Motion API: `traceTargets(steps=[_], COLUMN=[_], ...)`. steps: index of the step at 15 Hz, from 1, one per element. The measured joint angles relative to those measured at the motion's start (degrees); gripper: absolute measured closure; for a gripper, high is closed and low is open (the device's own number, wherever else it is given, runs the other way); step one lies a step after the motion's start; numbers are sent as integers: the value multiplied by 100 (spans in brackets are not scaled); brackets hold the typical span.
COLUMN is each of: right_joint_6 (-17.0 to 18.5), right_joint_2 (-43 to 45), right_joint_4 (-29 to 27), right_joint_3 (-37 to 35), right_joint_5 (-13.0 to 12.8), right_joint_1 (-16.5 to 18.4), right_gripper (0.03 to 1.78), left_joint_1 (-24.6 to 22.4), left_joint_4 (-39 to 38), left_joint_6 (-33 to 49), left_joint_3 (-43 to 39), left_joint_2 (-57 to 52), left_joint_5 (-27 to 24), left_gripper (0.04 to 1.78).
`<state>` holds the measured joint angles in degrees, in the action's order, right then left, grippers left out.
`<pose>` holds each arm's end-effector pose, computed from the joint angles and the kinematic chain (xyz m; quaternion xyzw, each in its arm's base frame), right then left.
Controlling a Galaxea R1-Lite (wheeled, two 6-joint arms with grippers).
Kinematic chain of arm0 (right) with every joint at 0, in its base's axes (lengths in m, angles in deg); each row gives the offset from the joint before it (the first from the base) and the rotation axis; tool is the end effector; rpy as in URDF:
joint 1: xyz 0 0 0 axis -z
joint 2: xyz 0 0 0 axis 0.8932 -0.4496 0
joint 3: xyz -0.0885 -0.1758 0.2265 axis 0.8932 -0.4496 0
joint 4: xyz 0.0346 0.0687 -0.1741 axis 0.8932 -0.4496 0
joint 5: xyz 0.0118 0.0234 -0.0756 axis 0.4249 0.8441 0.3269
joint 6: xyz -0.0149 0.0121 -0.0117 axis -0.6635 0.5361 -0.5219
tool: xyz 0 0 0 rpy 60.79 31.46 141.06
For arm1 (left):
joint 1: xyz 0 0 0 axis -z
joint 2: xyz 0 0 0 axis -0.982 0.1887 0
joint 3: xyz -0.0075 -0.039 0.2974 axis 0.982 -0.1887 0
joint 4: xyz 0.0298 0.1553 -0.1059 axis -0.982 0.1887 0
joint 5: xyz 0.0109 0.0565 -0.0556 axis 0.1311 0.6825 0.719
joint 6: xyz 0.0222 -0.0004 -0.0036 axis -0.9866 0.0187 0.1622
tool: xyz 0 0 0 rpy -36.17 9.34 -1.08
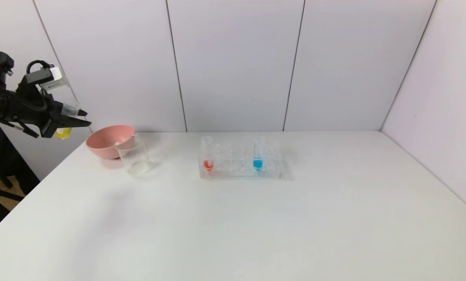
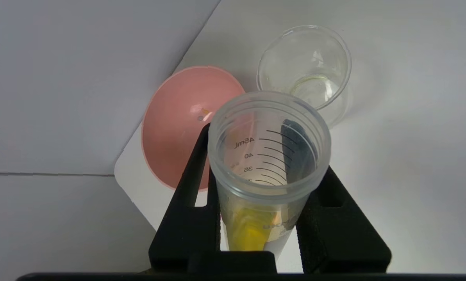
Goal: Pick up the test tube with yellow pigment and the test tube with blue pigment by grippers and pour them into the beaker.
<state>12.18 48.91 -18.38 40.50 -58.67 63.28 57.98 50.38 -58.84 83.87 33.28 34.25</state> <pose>-0.0227 -0.0009 0.0760 0.0480 -0.0019 -0.0191 0.9987 0.3617 0.1237 0.2585 0.3315 0.1740 -0.3152 0.8720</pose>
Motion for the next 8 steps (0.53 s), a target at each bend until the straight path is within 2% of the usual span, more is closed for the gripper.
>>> traceTargets(steps=[3,8], right_joint_6=[0,0], right_joint_2=[0,0], right_joint_4=[0,0], right_joint_3=[0,0], right_joint_5=[0,0], right_joint_1=[0,0], right_gripper=[10,10], left_joint_1=[88,162], left_joint_4=[612,610], left_joint_6=[-513,-756], left_joint_3=[468,560], left_joint_2=[296,524], left_joint_5=[-5,284], left_gripper=[128,128])
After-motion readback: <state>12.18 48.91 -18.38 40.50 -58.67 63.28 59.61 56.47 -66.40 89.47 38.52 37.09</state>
